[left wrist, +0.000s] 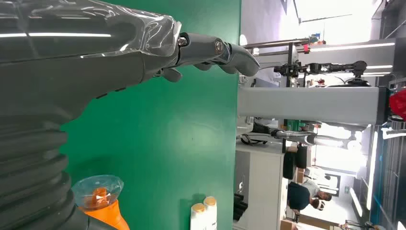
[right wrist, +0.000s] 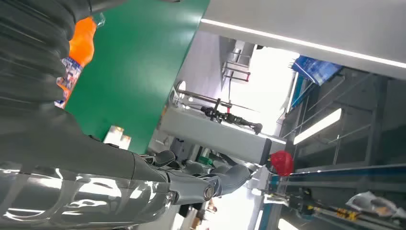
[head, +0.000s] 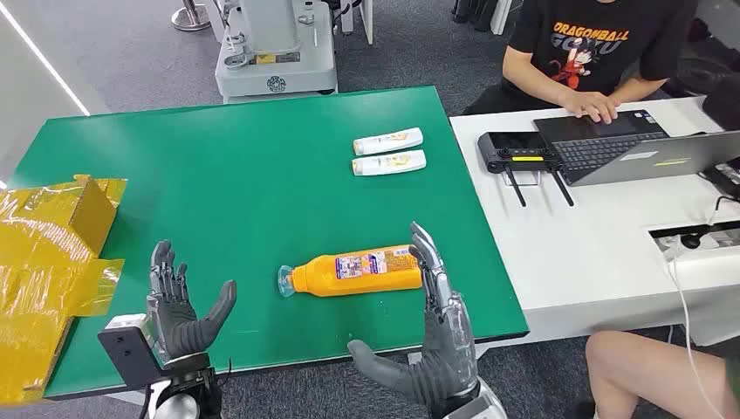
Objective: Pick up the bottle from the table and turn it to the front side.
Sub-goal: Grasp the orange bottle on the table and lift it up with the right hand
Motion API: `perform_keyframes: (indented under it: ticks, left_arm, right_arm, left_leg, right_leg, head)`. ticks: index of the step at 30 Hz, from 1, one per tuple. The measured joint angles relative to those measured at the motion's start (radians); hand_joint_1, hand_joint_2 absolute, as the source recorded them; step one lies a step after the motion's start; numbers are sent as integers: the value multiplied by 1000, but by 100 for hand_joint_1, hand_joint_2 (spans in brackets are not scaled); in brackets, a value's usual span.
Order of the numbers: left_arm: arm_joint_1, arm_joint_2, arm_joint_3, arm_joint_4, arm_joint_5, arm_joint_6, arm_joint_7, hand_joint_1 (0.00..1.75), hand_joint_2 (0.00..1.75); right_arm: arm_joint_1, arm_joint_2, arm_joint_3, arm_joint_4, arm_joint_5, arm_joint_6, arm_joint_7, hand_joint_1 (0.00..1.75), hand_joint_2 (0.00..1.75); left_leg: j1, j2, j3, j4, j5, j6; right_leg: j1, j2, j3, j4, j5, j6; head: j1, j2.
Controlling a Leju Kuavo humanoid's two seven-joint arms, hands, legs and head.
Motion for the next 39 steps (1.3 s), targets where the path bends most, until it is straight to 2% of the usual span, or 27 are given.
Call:
perform_keyframes:
  ticks: [6,11,14,18,24,28,32,35,39]
  left_arm:
    - [4,0,0,-7,-8,-9,0,0,175]
    - [8,2,1,-11,-5,-45,0,0,175]
    - [5,4,5,-11,0,-67,0,0,175]
    - [-9,7,12,-8,9,-91,-3,0,175]
    - [-41,8,15,12,18,-126,-13,0,175]
    - [-56,8,17,25,13,-133,-15,0,175]
    - [-65,9,22,34,8,-134,-16,0,175]
    - [-72,10,27,41,7,-135,-19,0,175]
    - [-75,10,32,47,6,-140,-22,0,175]
  right_arm:
    - [-1,-24,-62,-15,213,78,70,0,175]
    - [-1,-116,-174,-47,327,236,133,0,175]
    - [2,-204,-247,-68,330,317,157,0,175]
    - [18,-345,-350,-97,270,432,170,0,175]
    - [-5,-641,-513,-110,135,718,149,0,175]
    - [-132,-809,-542,-64,37,901,167,0,175]
    - [-362,-934,-461,24,-70,1076,183,0,175]
    - [-586,-976,-327,115,-119,1159,193,0,175]
    - [-800,-988,-135,221,-155,1154,201,0,175]
  left_leg:
    - [0,0,0,0,0,0]
    - [-1,-1,0,0,0,0]
    - [-2,-1,0,1,0,2]
    - [-3,-1,0,1,-1,3]
    - [-5,0,0,1,-1,5]
    - [-5,2,0,2,0,6]
    - [-6,2,0,2,1,7]
    - [-5,3,1,2,1,7]
    - [-5,0,0,2,2,7]
  right_leg:
    - [0,0,0,0,0,0]
    - [-1,-1,0,-1,0,1]
    - [-1,-1,0,-1,1,1]
    - [-2,-1,0,-1,1,2]
    - [-4,0,0,-1,2,4]
    - [-4,2,0,-1,3,4]
    - [-4,2,0,0,4,4]
    - [-4,2,0,0,4,4]
    - [-4,0,1,1,4,4]
  head:
    - [0,0]
    - [0,0]
    - [0,0]
    - [0,0]
    - [0,0]
    - [0,0]
    - [-1,0]
    - [-1,0]
    - [-1,0]
